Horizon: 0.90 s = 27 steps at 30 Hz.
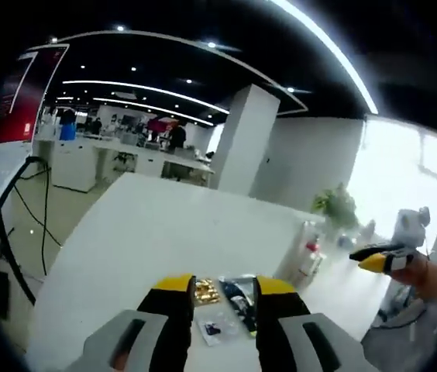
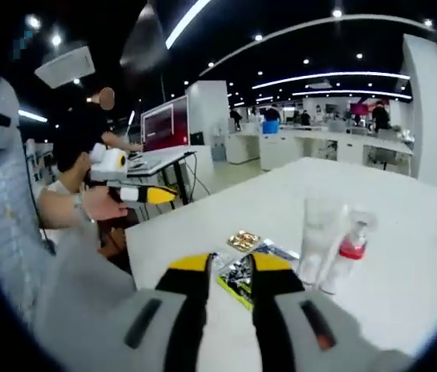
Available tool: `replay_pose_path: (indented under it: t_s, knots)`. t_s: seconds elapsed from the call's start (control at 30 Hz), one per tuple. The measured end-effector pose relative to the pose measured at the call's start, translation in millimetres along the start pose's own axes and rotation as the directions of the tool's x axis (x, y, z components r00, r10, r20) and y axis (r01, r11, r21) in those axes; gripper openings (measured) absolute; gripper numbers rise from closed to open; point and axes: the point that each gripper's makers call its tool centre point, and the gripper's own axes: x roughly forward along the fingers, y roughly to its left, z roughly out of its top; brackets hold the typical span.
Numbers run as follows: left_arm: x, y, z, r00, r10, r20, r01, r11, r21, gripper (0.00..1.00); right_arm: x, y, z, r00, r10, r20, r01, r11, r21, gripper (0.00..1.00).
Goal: Arrange the skincare products in the storage area until every visible bottle or jar stands upright without overlapping.
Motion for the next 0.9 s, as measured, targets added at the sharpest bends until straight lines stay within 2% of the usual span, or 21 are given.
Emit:
replay_pose_path:
  t_s: [0.03, 0.1, 0.17, 0.23, 0.3, 0.37, 0.43, 0.47, 0.53, 0.6, 0.67, 0.73, 0.77, 0.83, 0.87, 0.9]
  knots:
    - [-4.8, 2.6, 1.6, 1.000, 0.017, 0.012, -0.017, 0.999, 0.028, 0.31, -11.0, -6.6, -1.2, 1.000, -0.019, 0.003, 0.019, 1.000, -0.010, 0.21]
    - [-17.1, 11.3, 0.8, 0.998, 0.062, 0.017, -0.063, 0.992, 0.106, 0.31, -46.4, -31.3, -7.2, 0.995, -0.098, -0.014, 0.096, 0.993, -0.064, 0.21]
    - [-24.3, 14.0, 1.8, 0.996, 0.085, 0.034, -0.089, 0.986, 0.138, 0.30, -74.8, -56.7, -11.5, 0.985, -0.171, -0.025, 0.169, 0.982, -0.079, 0.21]
    - [-31.4, 16.3, 3.3, 0.992, 0.105, 0.064, -0.113, 0.984, 0.138, 0.30, -94.4, -75.6, -11.0, 0.975, -0.222, -0.016, 0.219, 0.971, -0.096, 0.23]
    - [-37.1, 20.0, 4.3, 0.987, 0.126, 0.096, -0.137, 0.983, 0.123, 0.31, -117.2, -99.0, -11.6, 0.958, -0.286, -0.027, 0.279, 0.948, -0.153, 0.24]
    - [-41.3, 22.7, 3.4, 0.982, 0.144, 0.119, -0.157, 0.982, 0.106, 0.31, -135.8, -117.6, -13.1, 0.936, -0.350, -0.034, 0.341, 0.926, -0.162, 0.24]
    - [-43.4, 25.1, 0.9, 0.979, 0.158, 0.133, -0.169, 0.982, 0.079, 0.31, -145.8, -126.0, -12.3, 0.927, -0.376, -0.009, 0.370, 0.916, -0.156, 0.24]
    - [-45.5, 27.9, -1.0, 0.974, 0.180, 0.138, -0.189, 0.980, 0.057, 0.31, -151.4, -128.4, -13.5, 0.926, -0.377, -0.003, 0.371, 0.911, -0.179, 0.26]
    - [-48.0, 30.1, -4.3, 0.970, 0.198, 0.144, -0.207, 0.977, 0.045, 0.31, -165.4, -140.7, -16.4, 0.902, -0.432, -0.007, 0.418, 0.877, -0.239, 0.32]
    - [-49.8, 30.7, -6.3, 0.967, 0.208, 0.146, -0.215, 0.976, 0.036, 0.31, -179.7, -153.1, -23.3, 0.876, -0.482, -0.018, 0.457, 0.841, -0.288, 0.34]
    - [-51.2, 30.6, -6.7, 0.965, 0.215, 0.150, -0.221, 0.975, 0.026, 0.32, -194.1, -167.2, -27.0, 0.837, -0.546, -0.005, 0.514, 0.791, -0.332, 0.37]
    - [-53.1, 29.8, -5.1, 0.960, 0.220, 0.174, -0.228, 0.973, 0.027, 0.33, -213.6, -183.6, -30.7, 0.796, -0.605, 0.027, 0.587, 0.759, -0.280, 0.37]
    - [-53.6, 29.0, -4.8, 0.957, 0.223, 0.184, -0.232, 0.972, 0.029, 0.35, -223.1, -190.9, -28.5, 0.774, -0.630, 0.071, 0.624, 0.738, -0.257, 0.38]
    - [-53.6, 27.7, -4.5, 0.956, 0.224, 0.190, -0.233, 0.972, 0.028, 0.36, -234.9, -198.0, -24.8, 0.751, -0.650, 0.116, 0.654, 0.709, -0.264, 0.41]
    - [-53.4, 26.8, -4.6, 0.955, 0.223, 0.193, -0.233, 0.972, 0.026, 0.37, -243.7, -201.3, -22.5, 0.733, -0.664, 0.146, 0.679, 0.700, -0.221, 0.40]
    - [-53.1, 25.2, -5.0, 0.955, 0.222, 0.195, -0.232, 0.972, 0.028, 0.37, -247.4, -201.1, -21.5, 0.723, -0.671, 0.164, 0.690, 0.709, -0.146, 0.40]
